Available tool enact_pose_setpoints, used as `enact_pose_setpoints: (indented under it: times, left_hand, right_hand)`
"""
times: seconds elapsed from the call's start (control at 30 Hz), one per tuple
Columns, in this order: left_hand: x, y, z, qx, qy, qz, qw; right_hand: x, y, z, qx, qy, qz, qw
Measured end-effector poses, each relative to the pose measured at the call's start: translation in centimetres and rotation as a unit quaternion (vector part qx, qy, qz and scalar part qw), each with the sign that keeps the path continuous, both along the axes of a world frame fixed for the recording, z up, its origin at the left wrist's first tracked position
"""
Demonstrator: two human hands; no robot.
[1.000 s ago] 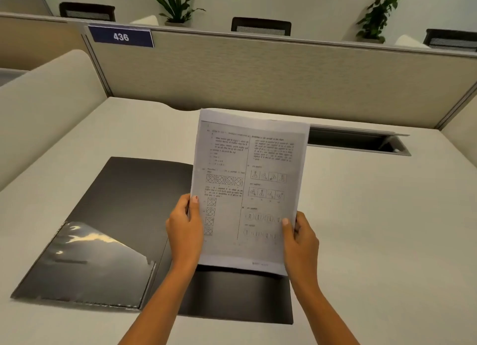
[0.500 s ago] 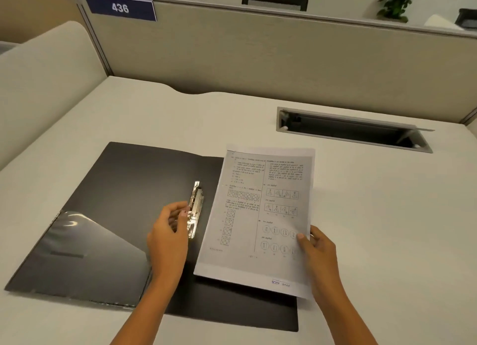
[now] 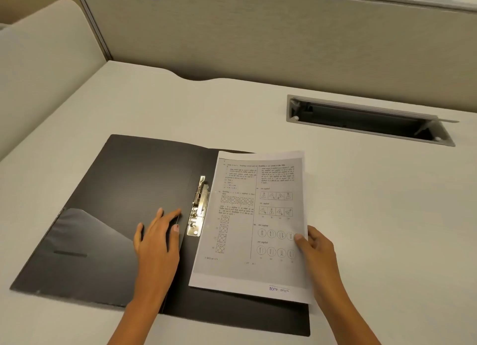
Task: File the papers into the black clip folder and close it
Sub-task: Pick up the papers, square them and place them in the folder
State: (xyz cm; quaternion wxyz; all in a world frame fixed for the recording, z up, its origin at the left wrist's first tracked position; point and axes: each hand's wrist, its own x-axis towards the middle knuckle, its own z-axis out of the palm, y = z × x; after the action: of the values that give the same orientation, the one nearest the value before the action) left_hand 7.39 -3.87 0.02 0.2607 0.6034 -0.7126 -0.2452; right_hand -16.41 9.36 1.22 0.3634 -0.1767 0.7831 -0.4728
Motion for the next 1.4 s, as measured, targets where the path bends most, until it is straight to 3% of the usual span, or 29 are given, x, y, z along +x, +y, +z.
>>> enact_pose_setpoints:
  times: [0.5,0.93,1.1,1.4]
  left_hand:
    - [0.2,-0.2,-1.0,-0.019,0.001,-0.018,1.0]
    - [0.2,0.0,-0.9,-0.005,0.001,-0.016,1.0]
    - [0.2,-0.1,-0.9,0.002,-0.002,-0.014,1.0]
    - [0.1,0.0,-1.0,-0.029,0.023,-0.01,0.999]
  right_hand:
    - [0.8,-0.3,0.4,-0.03,-0.051,0.004,0.998]
    - [-0.2,-1.6,1.4,0.107,0.058,0.118,0.986]
    - [0.5,-1.1,1.2,0.087,0.112,0.077,0.987]
    - [1.4,-0.1,1.2,0.068,0.112,0.055,0.99]
